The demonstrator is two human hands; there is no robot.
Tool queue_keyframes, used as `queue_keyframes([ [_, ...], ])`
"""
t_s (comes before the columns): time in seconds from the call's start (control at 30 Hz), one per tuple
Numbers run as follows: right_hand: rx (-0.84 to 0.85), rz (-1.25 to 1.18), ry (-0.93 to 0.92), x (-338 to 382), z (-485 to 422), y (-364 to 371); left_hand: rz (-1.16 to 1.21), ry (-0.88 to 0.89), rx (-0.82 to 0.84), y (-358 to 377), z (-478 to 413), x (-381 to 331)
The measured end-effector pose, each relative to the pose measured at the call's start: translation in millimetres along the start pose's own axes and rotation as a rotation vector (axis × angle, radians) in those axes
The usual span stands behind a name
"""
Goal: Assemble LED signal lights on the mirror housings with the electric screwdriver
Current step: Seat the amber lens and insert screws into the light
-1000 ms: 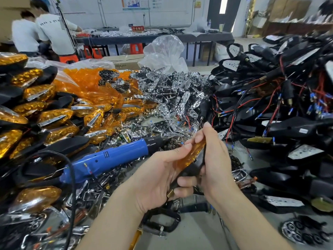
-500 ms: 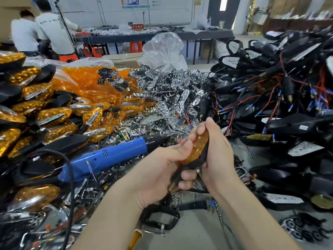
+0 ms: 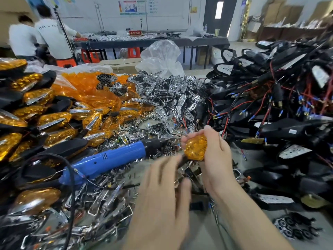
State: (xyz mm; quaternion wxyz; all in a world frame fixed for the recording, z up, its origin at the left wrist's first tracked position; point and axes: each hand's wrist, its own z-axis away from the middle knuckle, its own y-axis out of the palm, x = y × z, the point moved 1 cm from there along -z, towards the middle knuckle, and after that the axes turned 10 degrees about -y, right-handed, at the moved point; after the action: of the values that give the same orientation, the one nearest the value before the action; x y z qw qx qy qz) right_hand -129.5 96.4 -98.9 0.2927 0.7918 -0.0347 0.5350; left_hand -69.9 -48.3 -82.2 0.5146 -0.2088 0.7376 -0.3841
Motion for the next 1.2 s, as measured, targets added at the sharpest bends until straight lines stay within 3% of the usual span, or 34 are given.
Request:
queue_keyframes([
  [0.17, -0.073, -0.107, -0.01, 0, -12, -10, -0.414, 0.164, 0.014, 23, 16, 36],
  [0.5, -0.117, -0.022, -0.011, -7, -19, -19, -0.546, 0.099, -0.101, -15, -24, 62],
  [0.57, -0.125, -0.011, -0.011, -7, -19, -20, -0.563, 0.088, -0.135, -15, -23, 63],
  [0.67, -0.133, -0.003, -0.008, -6, -19, -19, -0.499, 0.238, -0.254, -8, -12, 58],
  [0.77, -0.119, -0.007, -0.014, -4, -16, -17, -0.412, 0.309, -0.181, 4, -2, 53],
  [0.9, -0.106, 0.017, -0.018, -3, -14, -16, -0.468, 0.2, -0.056, 13, -4, 53],
  [1.2, -0.05, -0.026, 0.008, -2, -12, -14, -0.452, 0.261, -0.118, 18, -16, 35],
])
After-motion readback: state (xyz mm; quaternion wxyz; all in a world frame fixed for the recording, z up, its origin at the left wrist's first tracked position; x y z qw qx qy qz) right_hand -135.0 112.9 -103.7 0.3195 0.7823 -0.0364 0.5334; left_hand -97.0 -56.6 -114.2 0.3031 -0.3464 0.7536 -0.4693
